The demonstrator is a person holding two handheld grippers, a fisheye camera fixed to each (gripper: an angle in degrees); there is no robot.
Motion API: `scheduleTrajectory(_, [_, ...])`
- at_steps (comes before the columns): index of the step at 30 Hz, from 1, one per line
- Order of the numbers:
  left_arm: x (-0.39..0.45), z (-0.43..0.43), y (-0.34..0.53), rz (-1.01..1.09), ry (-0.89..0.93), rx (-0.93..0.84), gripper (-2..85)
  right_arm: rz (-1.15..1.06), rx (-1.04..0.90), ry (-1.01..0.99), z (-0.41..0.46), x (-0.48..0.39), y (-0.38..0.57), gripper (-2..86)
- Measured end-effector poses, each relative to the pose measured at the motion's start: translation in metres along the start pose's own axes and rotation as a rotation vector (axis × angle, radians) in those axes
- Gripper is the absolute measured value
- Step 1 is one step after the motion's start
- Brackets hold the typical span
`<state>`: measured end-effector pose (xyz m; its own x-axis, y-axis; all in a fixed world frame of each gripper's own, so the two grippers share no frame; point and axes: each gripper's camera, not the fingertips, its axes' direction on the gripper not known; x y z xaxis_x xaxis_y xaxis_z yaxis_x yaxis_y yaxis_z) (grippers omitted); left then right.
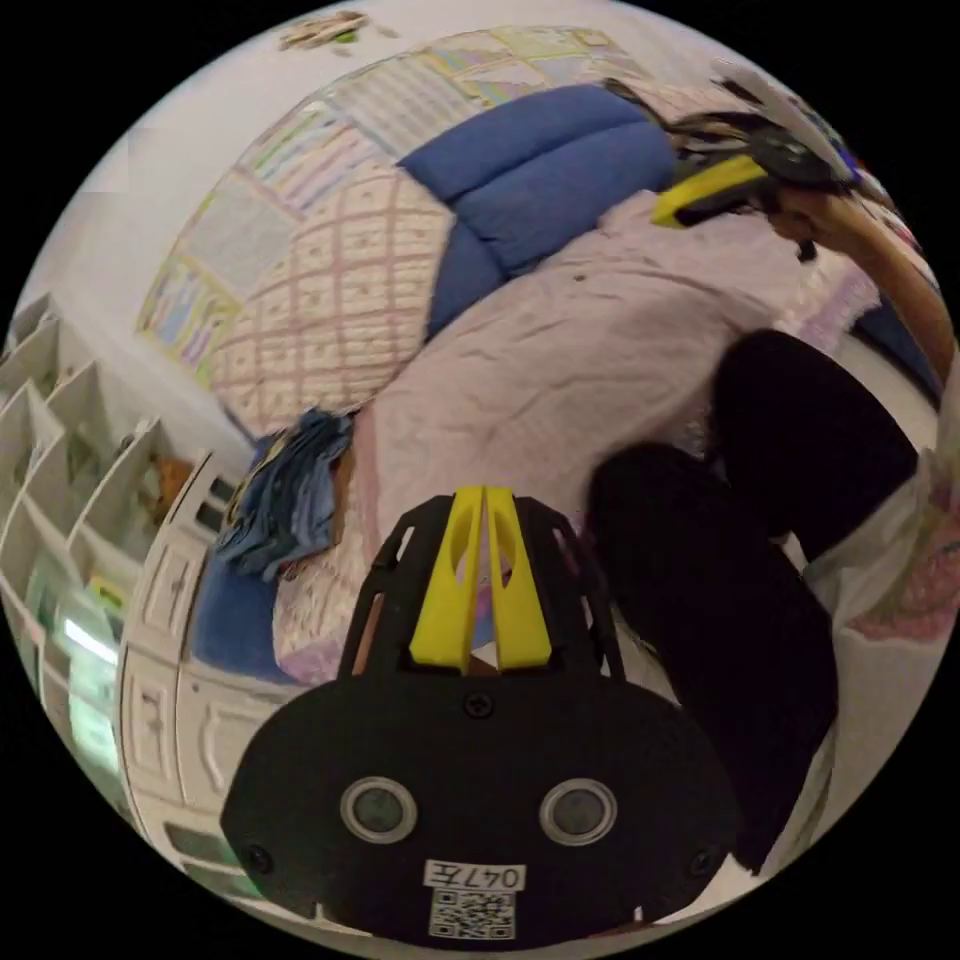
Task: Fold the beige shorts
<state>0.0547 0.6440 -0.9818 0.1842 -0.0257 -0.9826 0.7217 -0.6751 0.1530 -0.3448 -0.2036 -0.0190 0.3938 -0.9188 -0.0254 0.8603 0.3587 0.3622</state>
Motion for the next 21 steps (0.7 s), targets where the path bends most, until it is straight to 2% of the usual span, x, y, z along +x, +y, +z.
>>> scheduleTrajectory(1, [-0.016,0.0,-0.005,-0.048,-0.021,-0.012,-0.3,0.038,0.038,-0.053,0.006,0.004,-0.006,-0.5])
scheduleTrajectory(3, [-0.094,0.001,-0.028,-0.244,-0.027,-0.048,0.6,0.192,0.142,-0.341,0.044,0.024,-0.022,-0.7])
scheduleTrajectory(4, [-0.117,0.001,-0.033,-0.301,-0.016,-0.049,1.2,0.226,0.16,-0.424,0.057,0.029,-0.025,-0.7])
scheduleTrajectory(6, [-0.212,0.009,-0.052,-0.508,0.033,-0.061,5.3,0.32,0.247,-0.751,0.108,0.045,-0.031,-1.1])
scheduleTrajectory(9, [-0.32,0.027,-0.078,-0.674,0.117,-0.025,9.2,0.406,0.34,-0.991,0.163,0.05,-0.027,-1.2])
scheduleTrajectory(12, [-0.409,0.059,-0.107,-0.805,0.164,-0.038,9.2,0.468,0.299,-1.132,0.202,0.047,-0.025,-1.3])
scheduleTrajectory(15, [-0.457,0.081,-0.136,-0.825,0.004,-0.103,8.5,0.384,0.317,-1.179,0.209,0.048,-0.042,-1.3])
scheduleTrajectory(18, [-0.483,0.092,-0.156,-0.841,-0.083,-0.145,9.0,0.376,0.303,-1.164,0.217,0.053,-0.052,-1.3])
scheduleTrajectory(21, [-0.499,0.1,-0.17,-0.85,-0.044,-0.17,9.7,0.436,0.335,-1.232,0.23,0.056,-0.057,-1.3])
